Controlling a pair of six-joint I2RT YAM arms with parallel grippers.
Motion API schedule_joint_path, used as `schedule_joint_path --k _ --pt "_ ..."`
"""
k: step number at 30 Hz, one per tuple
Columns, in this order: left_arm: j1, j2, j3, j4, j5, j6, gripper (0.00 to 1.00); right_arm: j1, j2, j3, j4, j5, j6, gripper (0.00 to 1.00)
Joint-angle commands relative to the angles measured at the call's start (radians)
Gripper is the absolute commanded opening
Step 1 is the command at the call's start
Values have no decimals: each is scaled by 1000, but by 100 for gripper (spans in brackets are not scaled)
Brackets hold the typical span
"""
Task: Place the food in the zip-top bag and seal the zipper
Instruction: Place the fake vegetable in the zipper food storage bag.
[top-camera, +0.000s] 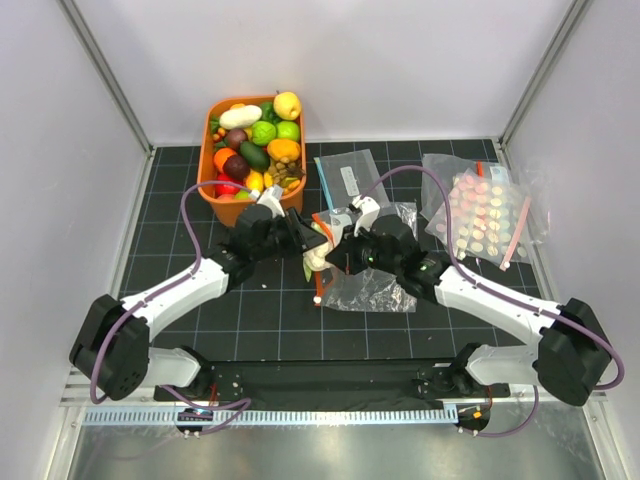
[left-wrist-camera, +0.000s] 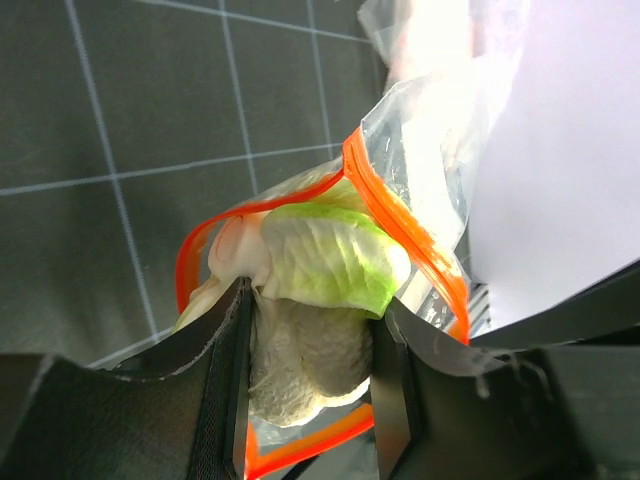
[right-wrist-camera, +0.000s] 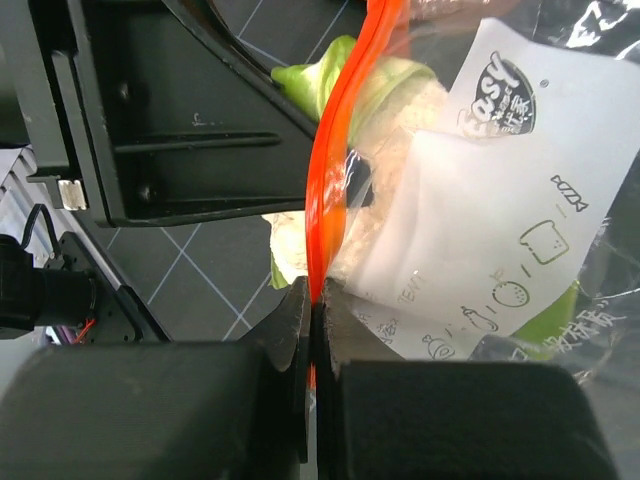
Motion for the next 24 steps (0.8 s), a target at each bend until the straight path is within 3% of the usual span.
schedule_joint_path --k 1,11,16,19,20,24 --pt "-4 -24 -7 148 57 -52 3 0 9 32 55 -24 17 1" --pt "4 139 7 345 314 -189 1 -83 -115 -70 133 76 98 1" --pt "-48 220 68 327 344 -157 0 -215 -187 -164 216 -1 189 1" --pt "-91 234 119 209 318 -71 2 -218 -164 -156 224 -45 186 1" --pt "-111 237 154 126 280 -45 4 -217 -155 -152 227 -61 187 1" --pt "-134 214 191 34 210 30 34 -217 -132 -142 236 -108 181 1"
